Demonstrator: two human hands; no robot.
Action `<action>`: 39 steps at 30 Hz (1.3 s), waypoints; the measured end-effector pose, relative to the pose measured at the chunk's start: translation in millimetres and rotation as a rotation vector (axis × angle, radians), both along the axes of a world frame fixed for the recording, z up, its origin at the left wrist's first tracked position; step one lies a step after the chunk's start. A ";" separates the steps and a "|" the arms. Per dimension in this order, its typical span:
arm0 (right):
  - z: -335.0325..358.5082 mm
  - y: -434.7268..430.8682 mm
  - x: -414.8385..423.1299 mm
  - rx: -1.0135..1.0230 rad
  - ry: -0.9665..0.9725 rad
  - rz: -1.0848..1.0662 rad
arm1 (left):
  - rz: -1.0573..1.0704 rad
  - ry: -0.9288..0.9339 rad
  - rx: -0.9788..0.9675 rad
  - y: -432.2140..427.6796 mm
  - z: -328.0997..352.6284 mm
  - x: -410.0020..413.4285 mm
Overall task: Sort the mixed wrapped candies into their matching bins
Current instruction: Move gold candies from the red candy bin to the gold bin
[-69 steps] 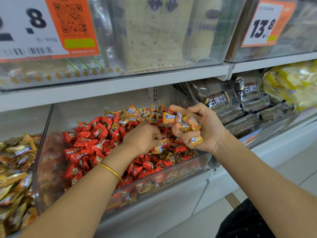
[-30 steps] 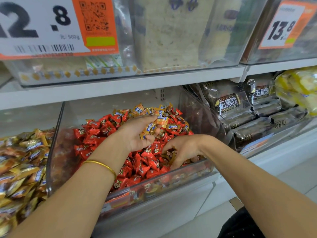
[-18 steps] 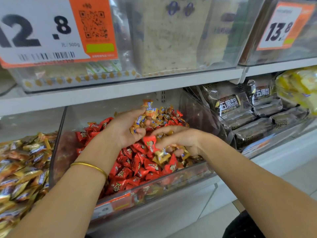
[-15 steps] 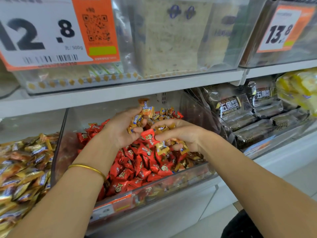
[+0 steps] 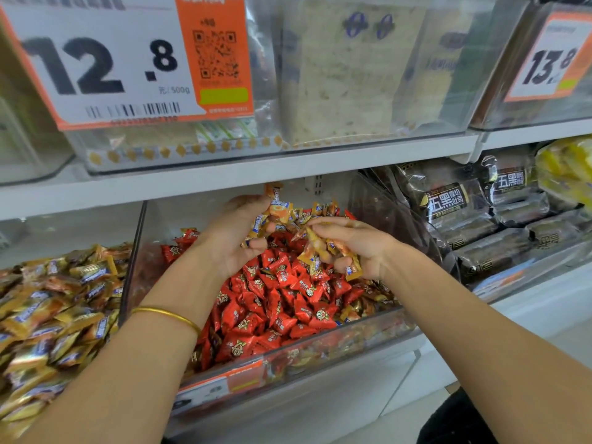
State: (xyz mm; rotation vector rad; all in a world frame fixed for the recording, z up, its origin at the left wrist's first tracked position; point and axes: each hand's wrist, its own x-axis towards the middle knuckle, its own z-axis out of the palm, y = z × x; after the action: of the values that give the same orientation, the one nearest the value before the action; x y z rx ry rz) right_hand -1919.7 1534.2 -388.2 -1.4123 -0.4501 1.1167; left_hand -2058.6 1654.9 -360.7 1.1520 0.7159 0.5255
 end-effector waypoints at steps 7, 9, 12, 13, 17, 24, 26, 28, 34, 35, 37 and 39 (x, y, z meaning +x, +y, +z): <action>-5.5 -0.6 6.8 0.022 0.271 -0.062 | -0.067 0.113 -0.091 -0.2 -5.0 -2.0; -5.2 -0.8 7.9 0.027 0.322 -0.068 | -0.081 0.093 -0.144 -0.2 -4.0 -2.0; -2.3 -1.2 6.0 0.038 0.356 -0.068 | -0.118 0.070 -0.258 -1.7 -2.2 -3.0; -0.9 -1.3 4.6 0.040 0.366 -0.070 | -0.135 0.062 -0.298 -2.4 -1.7 -3.5; 7.4 -3.1 -0.5 0.034 0.425 -0.078 | -0.128 0.051 -0.275 -3.4 3.0 -7.4; 27.3 -10.6 -30.3 0.105 0.538 -0.069 | -0.032 0.093 -0.018 -17.4 21.7 -46.4; 33.8 -10.3 -47.2 0.138 0.555 -0.045 | -0.033 0.117 0.060 -20.7 30.3 -70.7; 41.0 -6.7 -69.2 0.151 0.552 -0.019 | -0.043 0.147 0.143 -22.3 41.1 -102.3; 62.7 24.8 -157.6 0.073 0.453 0.123 | 0.066 0.242 0.281 -4.7 61.2 -213.8; 66.3 33.6 -173.2 0.076 0.414 0.149 | 0.122 0.244 0.278 1.1 59.4 -229.9; 70.5 55.5 -204.7 0.096 0.300 0.186 | 0.244 0.241 0.286 13.9 50.9 -253.3; 68.8 82.9 -231.5 0.111 0.101 0.187 | 0.351 0.229 0.313 27.4 39.8 -266.6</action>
State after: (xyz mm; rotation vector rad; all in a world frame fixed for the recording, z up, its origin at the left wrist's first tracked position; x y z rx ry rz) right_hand -2151.2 1617.1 -319.4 -1.2295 -0.5720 1.2874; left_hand -2325.2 1682.3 -320.9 1.4002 1.0712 0.8308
